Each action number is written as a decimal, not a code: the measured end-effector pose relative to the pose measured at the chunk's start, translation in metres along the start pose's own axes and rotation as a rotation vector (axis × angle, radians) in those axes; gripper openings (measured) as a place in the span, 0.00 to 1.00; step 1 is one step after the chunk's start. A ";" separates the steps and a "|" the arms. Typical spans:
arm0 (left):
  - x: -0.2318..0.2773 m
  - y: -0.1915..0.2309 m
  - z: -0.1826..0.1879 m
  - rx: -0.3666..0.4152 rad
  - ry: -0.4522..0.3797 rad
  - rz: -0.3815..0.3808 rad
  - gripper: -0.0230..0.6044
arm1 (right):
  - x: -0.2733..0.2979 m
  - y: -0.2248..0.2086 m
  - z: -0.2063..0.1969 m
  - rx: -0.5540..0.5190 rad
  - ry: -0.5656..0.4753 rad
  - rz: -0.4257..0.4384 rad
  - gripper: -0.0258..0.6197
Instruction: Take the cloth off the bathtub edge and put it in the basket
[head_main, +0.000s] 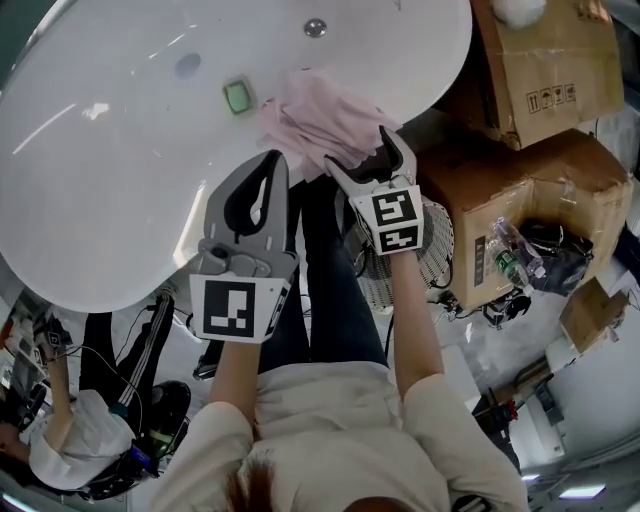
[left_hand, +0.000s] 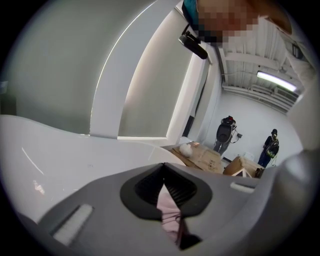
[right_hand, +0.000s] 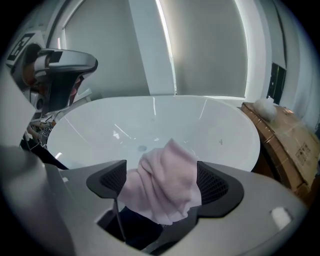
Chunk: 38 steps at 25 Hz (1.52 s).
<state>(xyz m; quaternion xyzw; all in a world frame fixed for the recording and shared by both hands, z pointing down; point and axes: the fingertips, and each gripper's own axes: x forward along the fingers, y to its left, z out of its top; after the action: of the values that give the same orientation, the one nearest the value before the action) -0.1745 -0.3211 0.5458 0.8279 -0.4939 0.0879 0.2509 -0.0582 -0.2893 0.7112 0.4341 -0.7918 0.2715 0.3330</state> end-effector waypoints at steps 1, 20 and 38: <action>0.002 0.000 -0.005 0.000 0.004 -0.004 0.11 | 0.005 0.001 -0.004 -0.003 0.010 0.001 0.68; 0.008 -0.007 -0.019 -0.056 0.029 0.005 0.11 | 0.024 0.001 -0.026 -0.051 0.096 -0.019 0.43; -0.002 -0.008 0.014 0.034 -0.049 -0.012 0.11 | -0.058 0.016 0.031 0.163 -0.124 -0.054 0.12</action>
<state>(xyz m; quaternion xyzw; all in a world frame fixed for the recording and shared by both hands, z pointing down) -0.1702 -0.3239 0.5304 0.8370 -0.4932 0.0742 0.2253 -0.0575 -0.2748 0.6448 0.4969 -0.7743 0.2986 0.2539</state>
